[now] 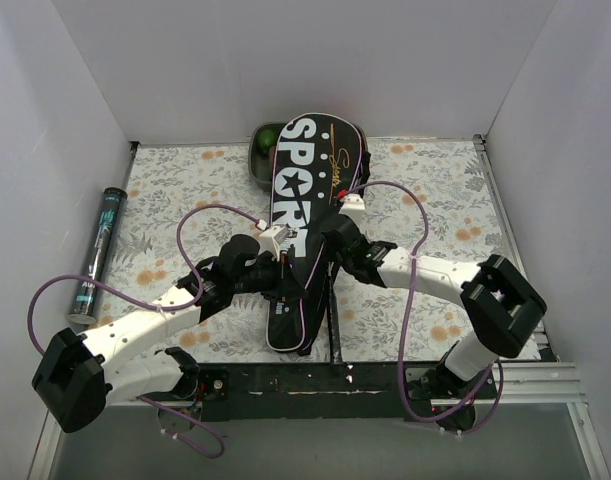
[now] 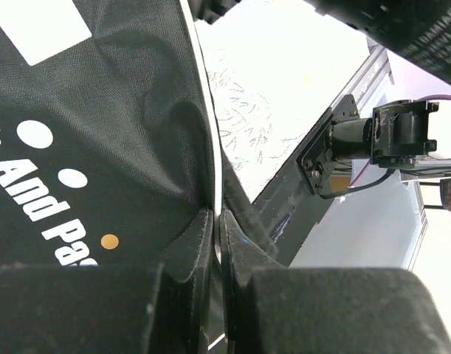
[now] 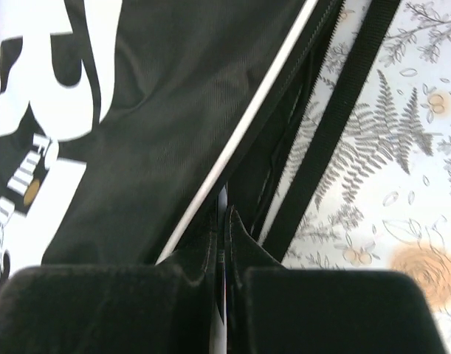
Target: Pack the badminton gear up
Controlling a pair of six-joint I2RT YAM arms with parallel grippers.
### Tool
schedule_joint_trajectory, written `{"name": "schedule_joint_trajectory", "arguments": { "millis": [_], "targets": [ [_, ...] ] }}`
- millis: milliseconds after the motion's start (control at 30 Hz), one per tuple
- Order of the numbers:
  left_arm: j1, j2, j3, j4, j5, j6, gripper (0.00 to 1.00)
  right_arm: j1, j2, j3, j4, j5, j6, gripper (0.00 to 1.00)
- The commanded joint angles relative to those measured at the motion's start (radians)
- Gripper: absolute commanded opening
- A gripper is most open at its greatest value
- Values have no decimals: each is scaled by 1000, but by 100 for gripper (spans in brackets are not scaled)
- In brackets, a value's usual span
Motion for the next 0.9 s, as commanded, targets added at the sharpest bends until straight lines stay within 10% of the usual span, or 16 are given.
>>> {"name": "schedule_joint_trajectory", "arguments": {
  "millis": [0,400,567,867],
  "targets": [
    [-6,-34,2,28,54,-15,0,-22,81,91,159,-39,-23,1],
    [-9,-2,-12,47,71,-19,0,-75,204,191,211,-133,-22,1],
    [-10,22,-4,50,65,-5,0,-77,172,171,171,-179,-38,46],
    [-10,36,-4,47,41,12,0,-77,-21,65,-46,-194,-68,63]
  ]
}}
